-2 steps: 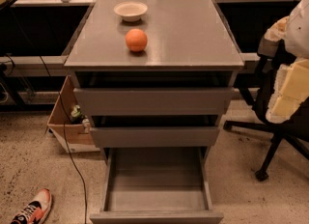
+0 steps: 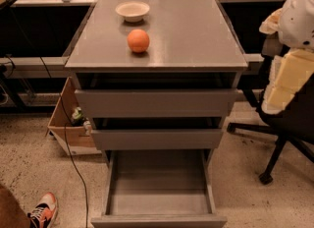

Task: Place orange into bottom drawer

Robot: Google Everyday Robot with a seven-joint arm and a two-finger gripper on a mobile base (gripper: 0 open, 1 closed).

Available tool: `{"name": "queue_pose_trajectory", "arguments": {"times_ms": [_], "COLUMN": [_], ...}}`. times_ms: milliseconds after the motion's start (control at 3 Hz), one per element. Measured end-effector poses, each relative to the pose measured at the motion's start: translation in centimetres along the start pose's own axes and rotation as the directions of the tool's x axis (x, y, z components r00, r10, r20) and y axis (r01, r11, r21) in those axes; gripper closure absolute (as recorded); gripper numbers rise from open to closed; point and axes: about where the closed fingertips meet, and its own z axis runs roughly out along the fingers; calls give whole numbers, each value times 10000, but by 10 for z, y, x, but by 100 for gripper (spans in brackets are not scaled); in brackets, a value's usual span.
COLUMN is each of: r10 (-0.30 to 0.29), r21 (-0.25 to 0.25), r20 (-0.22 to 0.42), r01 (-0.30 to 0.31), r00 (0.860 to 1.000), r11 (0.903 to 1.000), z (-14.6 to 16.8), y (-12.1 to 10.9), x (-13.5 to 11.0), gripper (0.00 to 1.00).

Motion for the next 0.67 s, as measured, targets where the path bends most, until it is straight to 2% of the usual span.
{"name": "queue_pose_trajectory", "arguments": {"times_ms": [333, 667], "r10": [-300, -300], "r21": [336, 336], "r20": [239, 239], "r01": [291, 291], "r00": [9993, 9993], "r11": [9990, 9990], "z": [3, 3], "y": [-41, -41], "x": [-28, -28], "gripper": [0, 0]}}
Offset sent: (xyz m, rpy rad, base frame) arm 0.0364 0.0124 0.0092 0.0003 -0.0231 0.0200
